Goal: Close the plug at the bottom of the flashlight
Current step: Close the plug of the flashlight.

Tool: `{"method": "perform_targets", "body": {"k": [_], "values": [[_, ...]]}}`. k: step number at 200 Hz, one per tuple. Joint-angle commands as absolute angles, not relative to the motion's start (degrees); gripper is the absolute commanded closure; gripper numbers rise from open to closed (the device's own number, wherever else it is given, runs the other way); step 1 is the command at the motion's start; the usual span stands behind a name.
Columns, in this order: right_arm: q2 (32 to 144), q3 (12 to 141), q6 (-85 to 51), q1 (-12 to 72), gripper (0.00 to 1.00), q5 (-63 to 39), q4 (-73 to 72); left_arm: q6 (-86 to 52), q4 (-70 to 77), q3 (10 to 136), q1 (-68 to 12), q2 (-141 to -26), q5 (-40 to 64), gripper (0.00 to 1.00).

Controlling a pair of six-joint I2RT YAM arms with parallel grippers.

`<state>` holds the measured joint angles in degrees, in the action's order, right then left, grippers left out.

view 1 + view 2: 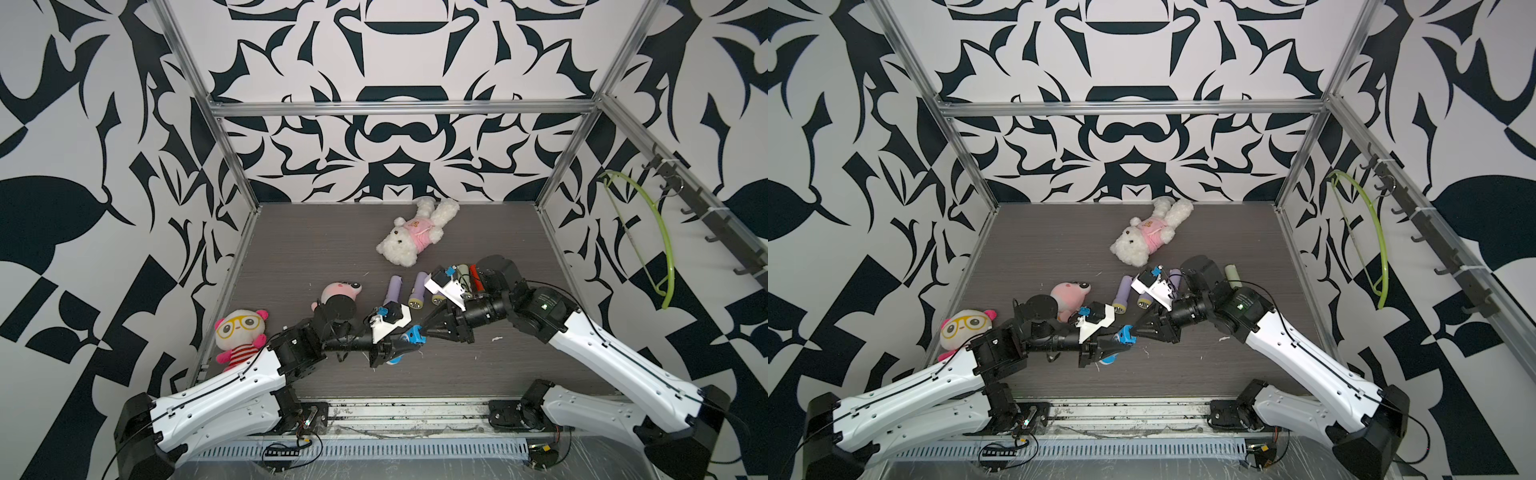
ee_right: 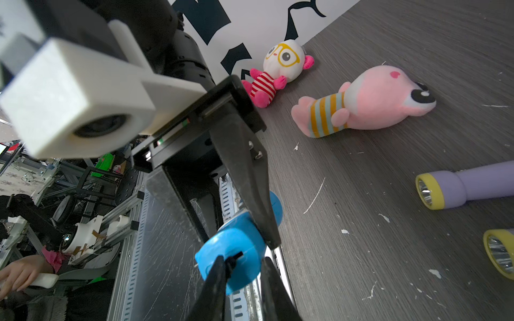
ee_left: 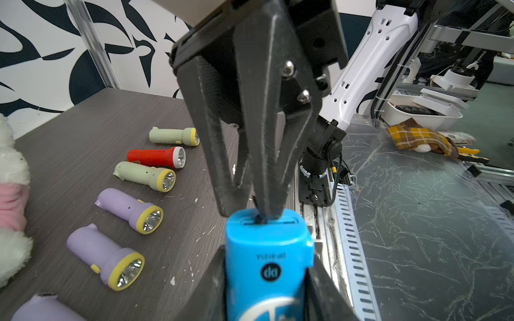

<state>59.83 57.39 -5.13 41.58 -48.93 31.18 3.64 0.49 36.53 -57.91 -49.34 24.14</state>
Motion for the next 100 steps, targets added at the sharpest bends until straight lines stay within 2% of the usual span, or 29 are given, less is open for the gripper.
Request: {"method": "perform_targets", "body": {"k": [1,100], "values": [[60.9,59.1,-4.4,42.2,0.79,-49.1,29.4,2.9,4.4,38.8,-57.8,-49.7,26.0,0.71],[62.3,59.6,-4.7,42.2,0.85,-47.2,29.2,3.0,4.1,39.6,-57.8,-50.6,27.5,0.71]]}}
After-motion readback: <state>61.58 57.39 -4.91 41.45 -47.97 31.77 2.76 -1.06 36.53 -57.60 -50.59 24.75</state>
